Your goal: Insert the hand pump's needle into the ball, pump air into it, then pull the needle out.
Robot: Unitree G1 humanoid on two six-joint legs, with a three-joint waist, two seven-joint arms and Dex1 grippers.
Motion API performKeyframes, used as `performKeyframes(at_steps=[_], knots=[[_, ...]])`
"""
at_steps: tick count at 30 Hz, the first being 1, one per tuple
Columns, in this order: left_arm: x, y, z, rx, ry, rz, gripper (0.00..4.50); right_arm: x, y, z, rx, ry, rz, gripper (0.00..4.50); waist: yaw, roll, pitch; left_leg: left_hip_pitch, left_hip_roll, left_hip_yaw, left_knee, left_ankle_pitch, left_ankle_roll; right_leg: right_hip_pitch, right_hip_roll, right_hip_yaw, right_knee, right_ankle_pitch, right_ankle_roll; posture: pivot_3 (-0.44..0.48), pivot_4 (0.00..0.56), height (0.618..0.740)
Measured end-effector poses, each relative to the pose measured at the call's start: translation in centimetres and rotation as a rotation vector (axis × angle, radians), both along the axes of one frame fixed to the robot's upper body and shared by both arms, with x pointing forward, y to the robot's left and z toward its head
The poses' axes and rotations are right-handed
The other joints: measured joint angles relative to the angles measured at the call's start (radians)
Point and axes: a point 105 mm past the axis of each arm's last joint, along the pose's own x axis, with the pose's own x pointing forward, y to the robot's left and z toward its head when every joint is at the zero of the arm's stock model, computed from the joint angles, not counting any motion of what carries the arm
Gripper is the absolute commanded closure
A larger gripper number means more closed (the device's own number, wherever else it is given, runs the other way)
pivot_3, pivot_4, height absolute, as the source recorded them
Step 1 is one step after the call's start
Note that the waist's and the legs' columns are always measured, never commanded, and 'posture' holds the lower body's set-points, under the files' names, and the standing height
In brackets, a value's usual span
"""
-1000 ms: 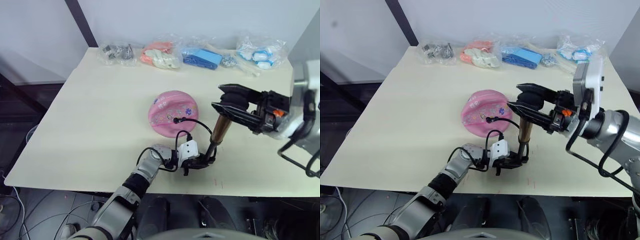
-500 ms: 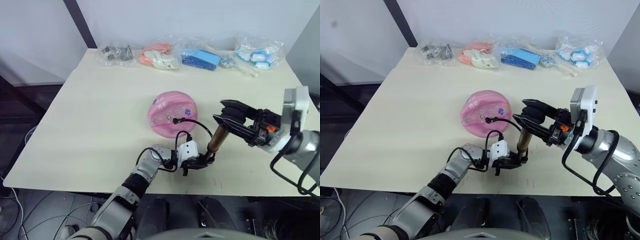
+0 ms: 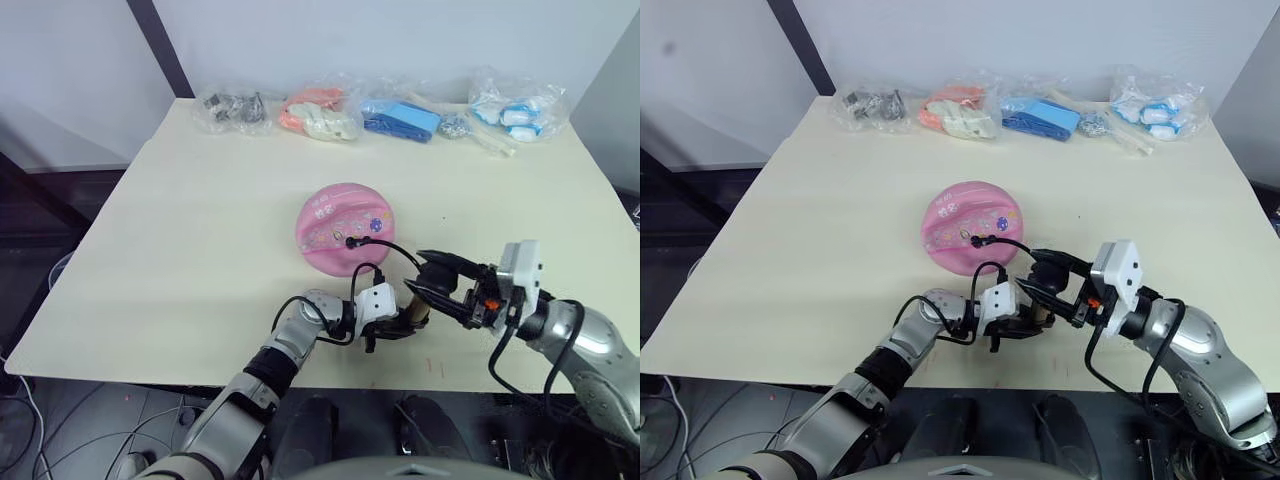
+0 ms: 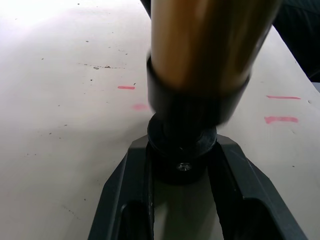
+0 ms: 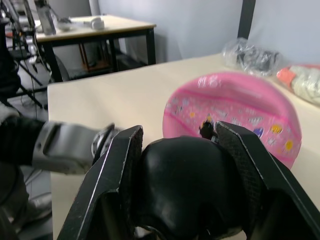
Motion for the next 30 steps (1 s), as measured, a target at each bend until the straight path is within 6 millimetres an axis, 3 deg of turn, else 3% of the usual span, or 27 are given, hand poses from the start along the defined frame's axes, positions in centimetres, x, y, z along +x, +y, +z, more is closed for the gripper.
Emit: performKeyframes(at_steps=[6,12,19,20,30], knots=[[0.0,0.0,-0.2,0.000,-0.003,-0.002,3.49,0.0,0.0,-0.5,-0.017,-0.027,0.005,2.65,0.000,0.000,-0.002,0.000,0.000,0.000,0.000,0.000,0.000,0.001,0.000,0.000,0.000,0.000,0.000,0.000,0.150,0.736],[-0.1,-0.4,-0.2,-0.009,0.002,-0.005,3.49,0.6,-0.7,0.6,-0.027,0.004,0.003,2.65,0.004,0.000,-0.002,-0.001,-0.001,0.000,0.000,0.000,0.000,0.001,-0.001,0.000,-0.001,0.002,-0.003,0.000,0.150,0.736],[0.0,-0.7,-0.1,-0.017,0.008,-0.005,3.49,0.6,-1.1,6.3,-0.019,-0.025,0.062,2.65,0.006,0.002,0.000,-0.003,-0.002,-0.002,0.001,0.000,0.000,0.000,-0.003,-0.002,-0.002,0.002,-0.003,0.000,0.150,0.736],[0.0,-0.7,-0.1,-0.021,0.009,-0.003,3.49,0.5,-1.2,7.9,-0.012,-0.050,0.077,2.65,0.006,0.002,0.000,-0.003,-0.002,-0.002,0.001,0.000,0.000,0.000,-0.003,-0.003,-0.002,0.002,-0.003,0.000,0.150,0.736],[0.0,-0.9,-0.1,-0.027,0.014,-0.002,3.49,0.0,-1.4,12.4,-0.013,-0.094,0.119,2.65,0.006,0.002,0.001,-0.004,-0.002,-0.003,0.001,0.000,0.000,0.000,-0.003,-0.003,-0.002,0.002,-0.003,0.000,0.150,0.736]])
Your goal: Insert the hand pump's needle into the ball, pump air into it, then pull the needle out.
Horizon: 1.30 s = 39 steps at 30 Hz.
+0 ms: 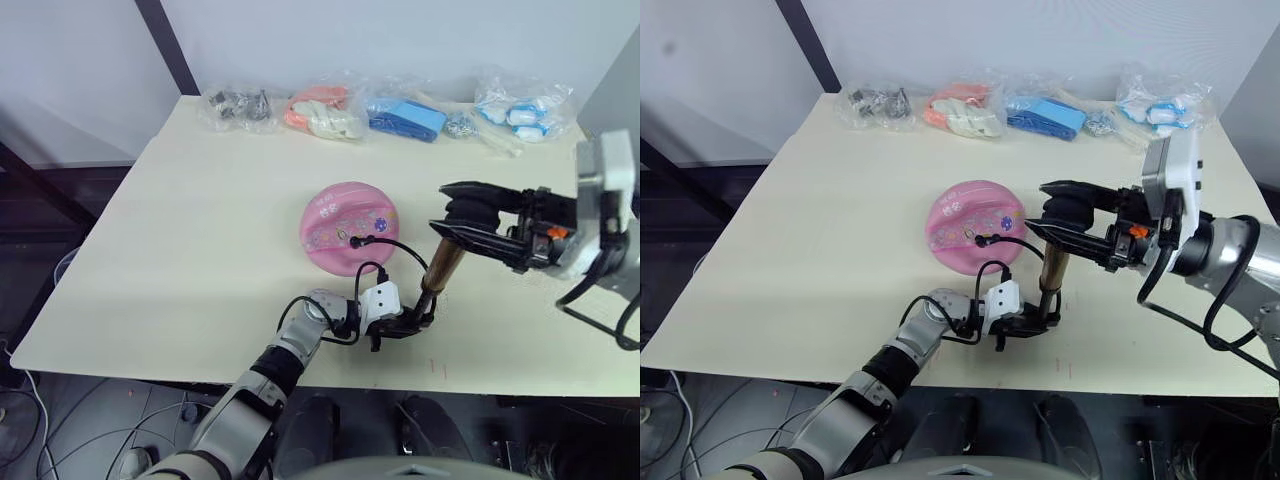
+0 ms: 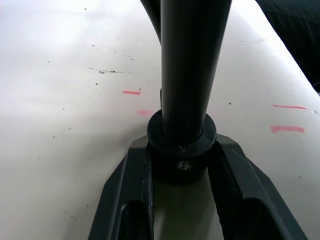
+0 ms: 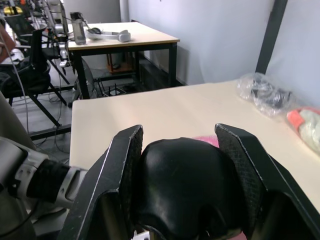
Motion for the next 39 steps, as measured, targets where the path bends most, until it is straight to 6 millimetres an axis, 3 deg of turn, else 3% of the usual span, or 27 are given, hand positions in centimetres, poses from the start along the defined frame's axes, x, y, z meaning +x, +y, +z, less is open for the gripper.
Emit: performKeyframes(at_steps=[7,29,34,39], knots=[[0.0,0.0,-0.1,0.002,0.000,-0.001,3.49,0.0,-0.1,-0.1,0.015,-0.006,-0.011,2.65,0.001,-0.001,-0.001,0.000,0.000,0.000,0.000,0.000,0.000,0.000,0.000,0.000,0.000,0.000,0.000,0.000,0.150,0.736],[0.0,0.3,-0.4,-0.014,-0.040,-0.006,3.49,0.7,0.8,-12.9,-0.006,0.134,-0.119,2.65,-0.004,-0.003,-0.012,0.004,0.000,0.001,-0.001,0.000,0.000,0.002,0.001,0.001,0.000,-0.002,0.004,0.000,0.150,0.736],[0.1,0.4,-0.5,-0.017,-0.037,-0.010,3.49,0.6,0.9,-13.0,-0.008,0.117,-0.113,2.65,-0.004,-0.003,-0.012,0.004,0.000,0.001,-0.001,0.000,0.000,0.002,0.001,0.001,0.001,-0.002,0.004,0.000,0.150,0.736],[0.2,0.3,-0.4,-0.026,-0.031,-0.015,3.49,1.2,0.5,-11.8,-0.030,0.131,-0.119,2.65,-0.003,-0.002,-0.011,0.003,0.000,0.001,0.000,0.000,0.000,0.002,0.001,0.001,0.000,-0.001,0.002,0.000,0.150,0.736]])
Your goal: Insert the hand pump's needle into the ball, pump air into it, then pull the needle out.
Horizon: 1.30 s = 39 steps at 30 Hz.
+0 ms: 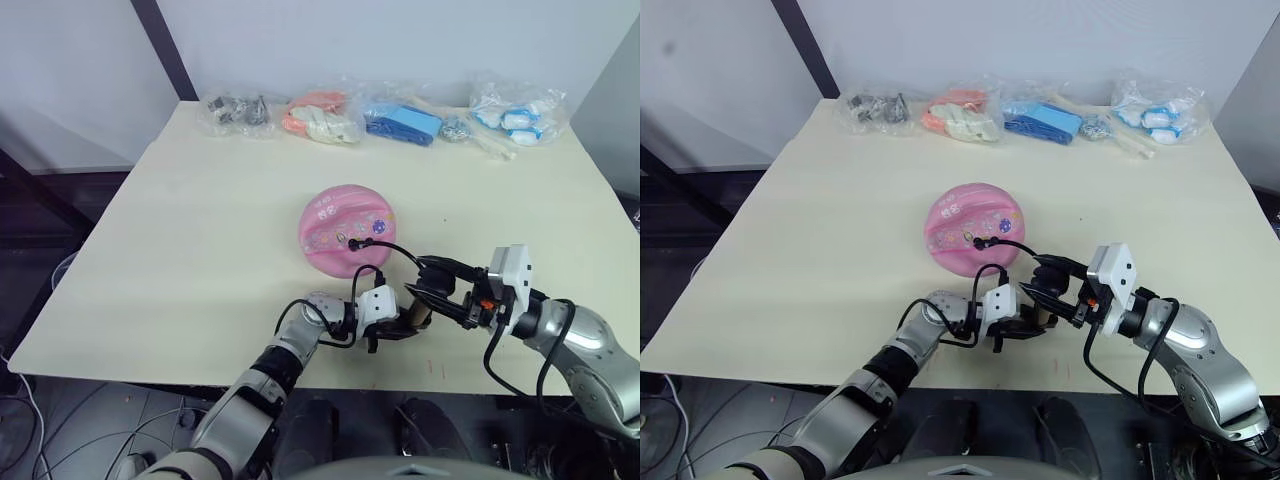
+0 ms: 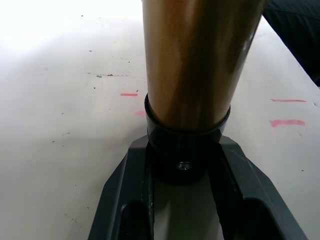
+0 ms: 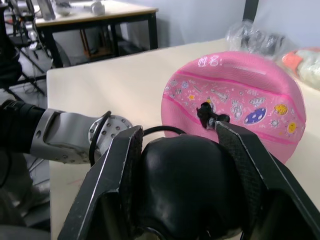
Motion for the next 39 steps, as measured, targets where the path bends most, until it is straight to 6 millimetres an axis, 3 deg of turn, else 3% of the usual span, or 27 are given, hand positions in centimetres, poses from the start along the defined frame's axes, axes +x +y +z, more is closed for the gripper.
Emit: performKeyframes(at_steps=[14,22,33,39], knots=[[0.0,-0.2,0.1,-0.013,0.017,-0.007,3.49,-0.8,-1.9,9.2,0.004,-0.045,0.073,2.65,0.002,0.001,0.002,-0.002,0.000,-0.001,0.000,0.000,0.000,-0.001,-0.001,-0.002,-0.001,0.001,-0.002,0.000,0.150,0.736],[0.0,-0.3,0.1,-0.019,0.018,-0.003,3.49,-1.0,-1.9,12.5,0.020,-0.080,0.093,2.65,0.003,0.001,0.003,-0.003,0.000,-0.001,0.000,0.000,0.000,-0.001,-0.001,-0.002,-0.001,0.001,-0.002,0.000,0.150,0.736],[0.0,-0.4,0.2,-0.021,0.014,-0.004,3.49,-0.8,-2.1,12.7,0.028,-0.028,0.085,2.65,0.003,0.003,0.007,-0.004,0.000,-0.001,0.000,0.000,0.001,-0.003,-0.001,-0.002,-0.001,0.001,-0.002,0.000,0.150,0.736],[0.1,-0.2,0.1,-0.012,0.006,-0.003,3.49,-0.9,-2.1,10.1,0.029,-0.043,0.054,2.65,0.001,0.002,0.006,-0.002,0.000,0.000,0.000,0.000,0.001,-0.001,-0.001,-0.001,-0.001,0.001,-0.002,0.000,0.150,0.736]])
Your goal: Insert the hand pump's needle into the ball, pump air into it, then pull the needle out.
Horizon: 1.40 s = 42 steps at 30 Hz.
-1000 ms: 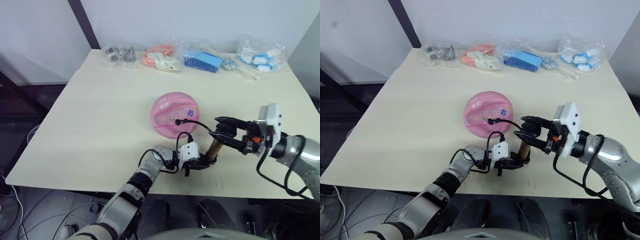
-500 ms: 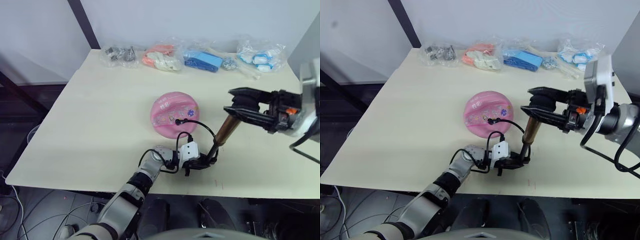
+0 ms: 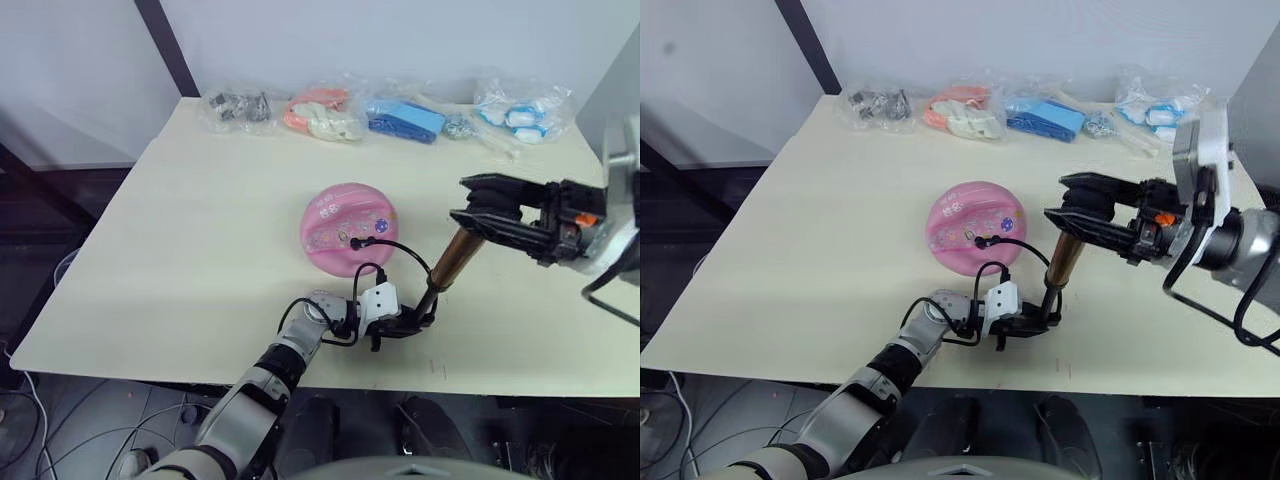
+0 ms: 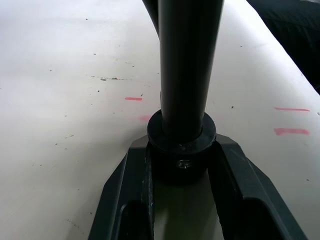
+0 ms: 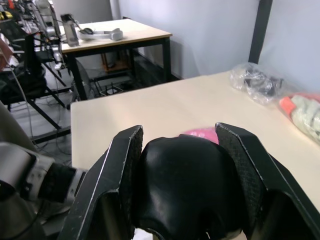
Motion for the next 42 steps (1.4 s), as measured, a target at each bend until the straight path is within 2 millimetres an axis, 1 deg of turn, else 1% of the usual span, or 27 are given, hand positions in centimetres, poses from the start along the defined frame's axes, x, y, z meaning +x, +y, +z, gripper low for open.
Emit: performKeyframes(at_steps=[1,2,4,10,12,19,24,29,34,35,37,38,40,41,42], knots=[[0.0,0.0,0.0,0.003,-0.004,-0.002,3.49,-0.1,0.1,-0.8,-0.004,0.006,-0.001,2.65,-0.001,0.000,0.000,0.001,0.000,0.000,0.000,0.000,0.000,0.000,0.000,0.000,0.000,0.000,0.000,0.000,0.150,0.736],[0.0,0.1,0.0,0.003,-0.005,-0.002,3.49,-0.1,0.1,-1.0,-0.005,0.009,-0.001,2.65,-0.001,0.000,0.000,0.001,0.000,0.000,0.000,0.000,0.000,0.000,0.000,0.000,0.000,0.000,0.001,0.000,0.150,0.736],[0.0,0.1,0.0,0.005,-0.009,-0.003,3.49,-0.1,0.2,-2.1,-0.004,0.016,-0.005,2.65,-0.002,0.000,0.000,0.001,0.000,0.000,0.000,0.000,0.000,0.001,0.000,0.000,0.000,-0.002,0.003,0.000,0.150,0.736],[0.0,0.1,-0.1,0.010,-0.014,-0.005,3.49,0.1,1.0,-5.1,0.004,0.027,-0.020,2.65,-0.002,0.000,-0.001,0.002,0.000,0.000,0.000,0.000,0.000,0.001,0.001,0.000,0.000,-0.002,0.003,0.000,0.150,0.736],[0.0,0.1,-0.1,0.010,-0.015,-0.005,3.49,0.1,1.2,-5.7,0.005,0.033,-0.022,2.65,-0.002,0.000,-0.001,0.002,0.000,0.000,0.000,0.000,0.000,0.001,0.001,0.001,0.000,-0.002,0.003,0.000,0.150,0.736],[0.0,0.2,-0.1,0.010,-0.017,-0.004,3.49,0.4,1.9,-9.5,0.010,0.056,-0.046,2.65,-0.003,-0.001,-0.002,0.002,0.001,0.000,0.000,0.000,0.000,0.001,0.001,0.001,0.000,-0.002,0.003,0.000,0.150,0.736],[0.0,0.2,-0.1,0.010,-0.017,-0.004,3.49,0.5,2.1,-11.0,0.002,0.055,-0.059,2.65,-0.003,-0.001,-0.002,0.002,0.001,0.000,0.000,0.000,0.000,0.001,0.001,0.001,0.000,-0.002,0.003,0.000,0.150,0.736],[0.0,0.2,-0.1,0.010,-0.017,-0.004,3.49,0.5,2.2,-10.8,-0.003,0.033,-0.054,2.65,-0.003,-0.001,-0.002,0.002,0.001,0.000,0.000,0.000,0.000,0.001,0.001,0.001,0.000,-0.002,0.003,0.000,0.150,0.736],[0.0,0.0,0.0,0.006,-0.017,-0.004,3.49,0.7,1.4,-9.8,-0.056,0.036,-0.035,2.65,-0.002,-0.001,-0.001,0.001,0.000,0.000,0.000,0.000,0.000,0.000,0.001,0.001,0.000,-0.002,0.002,0.000,0.150,0.736],[0.0,0.0,0.0,0.006,-0.016,-0.004,3.49,0.7,1.4,-9.4,-0.057,0.049,-0.025,2.65,-0.002,0.000,-0.001,0.001,0.000,0.000,0.000,0.000,0.000,0.000,0.001,0.001,0.000,0.000,0.000,0.000,0.150,0.736],[0.0,0.0,0.0,0.004,-0.015,-0.004,3.49,0.6,1.3,-7.0,-0.053,0.023,0.005,2.65,-0.001,0.001,0.000,0.000,0.000,0.000,0.000,0.000,0.000,0.000,0.001,0.001,0.000,0.000,0.000,0.000,0.150,0.736],[0.0,-0.1,0.0,0.004,-0.015,-0.004,3.49,0.6,1.3,-6.6,-0.052,0.016,0.009,2.65,0.000,0.001,0.000,0.000,0.000,0.000,0.000,0.000,0.000,0.000,0.001,0.001,0.000,0.000,0.000,0.000,0.150,0.736],[0.0,-0.1,0.0,0.002,-0.015,0.000,3.49,0.4,1.0,-4.0,-0.031,0.001,0.030,2.65,0.000,0.001,0.000,0.000,0.000,-0.001,0.000,0.000,0.000,0.000,0.001,0.000,-0.001,0.000,0.000,0.000,0.150,0.736],[0.0,-0.1,0.0,0.002,-0.015,0.000,3.49,0.4,1.0,-4.0,-0.030,0.001,0.030,2.65,0.001,0.001,0.000,0.000,0.000,-0.001,0.000,0.000,0.000,0.000,0.000,0.000,-0.001,0.000,0.000,0.000,0.150,0.736],[0.0,-0.1,-0.1,0.002,-0.015,0.002,3.49,0.3,0.9,-3.3,-0.027,0.020,0.038,2.65,0.000,0.001,0.001,-0.001,0.000,0.000,0.000,0.000,0.000,0.000,0.000,0.000,0.000,0.000,0.000,0.000,0.150,0.736]])
